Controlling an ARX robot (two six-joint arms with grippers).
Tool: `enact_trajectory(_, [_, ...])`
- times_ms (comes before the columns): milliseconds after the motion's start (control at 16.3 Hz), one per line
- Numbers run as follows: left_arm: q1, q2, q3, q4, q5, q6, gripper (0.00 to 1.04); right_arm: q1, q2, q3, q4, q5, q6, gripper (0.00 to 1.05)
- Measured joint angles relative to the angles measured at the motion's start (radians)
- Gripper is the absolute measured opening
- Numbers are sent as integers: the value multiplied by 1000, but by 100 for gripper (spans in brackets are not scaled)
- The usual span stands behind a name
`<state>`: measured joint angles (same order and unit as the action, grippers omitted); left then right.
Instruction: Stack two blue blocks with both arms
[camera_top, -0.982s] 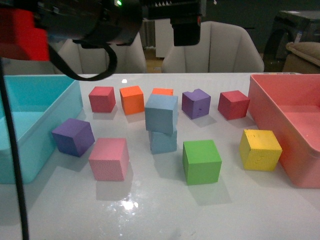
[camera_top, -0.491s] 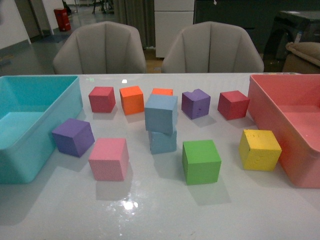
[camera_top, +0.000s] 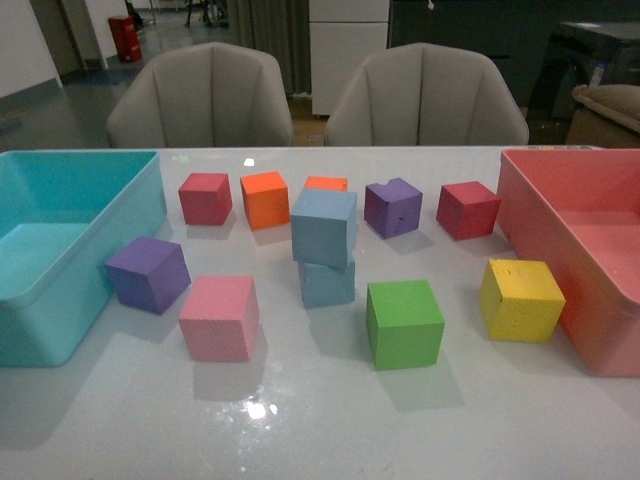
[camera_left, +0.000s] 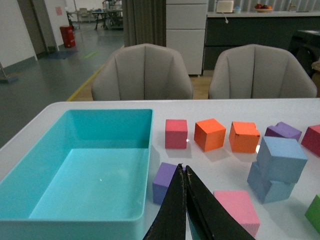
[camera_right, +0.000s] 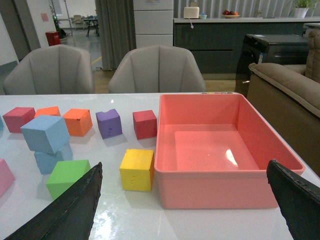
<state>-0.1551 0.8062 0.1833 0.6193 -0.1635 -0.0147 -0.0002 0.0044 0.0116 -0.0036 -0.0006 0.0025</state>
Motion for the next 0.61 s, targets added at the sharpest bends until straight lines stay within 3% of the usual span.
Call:
enact_trajectory(307, [70,-161,-88,-76,77,0,2,0,0,0,0,0,0,98])
enact_trajectory(368, [130,-195,-103,-98,142,1,2,0,0,0,0,0,0,98])
enact_trajectory(429, [159,-225,-114,-119,148,0,2,0,0,0,0,1,0,98])
enact_trajectory(613, [152,-328,-140,-190,164,1,2,0,0,0,0,0,0,98])
